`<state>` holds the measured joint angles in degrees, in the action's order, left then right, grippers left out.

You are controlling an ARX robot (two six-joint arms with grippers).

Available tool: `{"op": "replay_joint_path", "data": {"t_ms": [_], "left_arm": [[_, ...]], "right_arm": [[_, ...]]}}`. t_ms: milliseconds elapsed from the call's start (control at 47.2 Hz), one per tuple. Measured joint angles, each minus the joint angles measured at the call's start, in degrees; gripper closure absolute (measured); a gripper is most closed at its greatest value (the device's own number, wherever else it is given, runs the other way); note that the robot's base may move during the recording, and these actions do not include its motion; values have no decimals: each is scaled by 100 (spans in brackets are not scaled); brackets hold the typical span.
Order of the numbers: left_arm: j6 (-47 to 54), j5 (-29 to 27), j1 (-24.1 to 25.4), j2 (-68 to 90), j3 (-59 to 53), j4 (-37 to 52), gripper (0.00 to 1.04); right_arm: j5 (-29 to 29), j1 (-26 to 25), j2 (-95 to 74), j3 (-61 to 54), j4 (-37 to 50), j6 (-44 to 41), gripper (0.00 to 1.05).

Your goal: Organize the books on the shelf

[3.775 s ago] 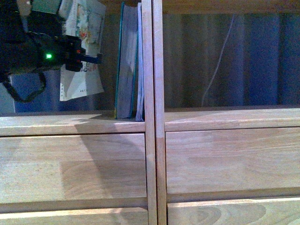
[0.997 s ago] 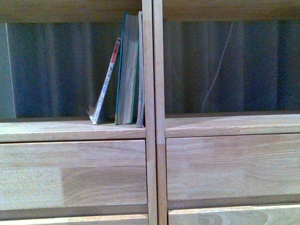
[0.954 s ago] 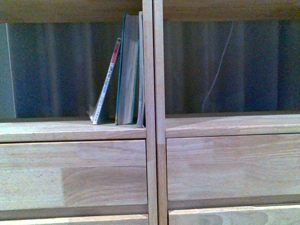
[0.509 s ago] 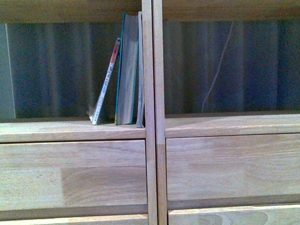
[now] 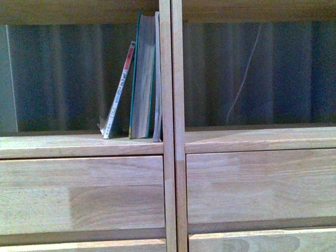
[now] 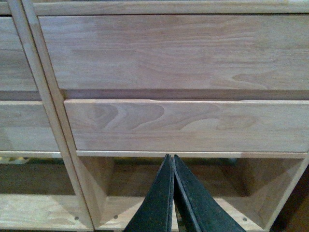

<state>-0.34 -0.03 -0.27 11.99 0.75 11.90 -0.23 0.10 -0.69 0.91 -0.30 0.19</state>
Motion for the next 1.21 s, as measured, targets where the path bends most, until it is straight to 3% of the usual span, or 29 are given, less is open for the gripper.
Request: {"op": "replay_joint_path", "data": {"t_ms": [191, 297, 615, 1209], "left_arm": [[2, 0, 2, -286, 2, -275, 102], [7, 2, 4, -986, 2, -1106, 102], [4, 0, 4, -1163, 2, -1176, 102], [7, 0, 4, -1163, 2, -1182, 14]], "right_arm": [[15, 0, 24, 0, 9, 0, 102], [20, 0, 26, 0, 9, 0, 102], [17, 0, 31, 0, 9, -4, 101], [20, 0, 33, 0, 9, -2, 17]]}}
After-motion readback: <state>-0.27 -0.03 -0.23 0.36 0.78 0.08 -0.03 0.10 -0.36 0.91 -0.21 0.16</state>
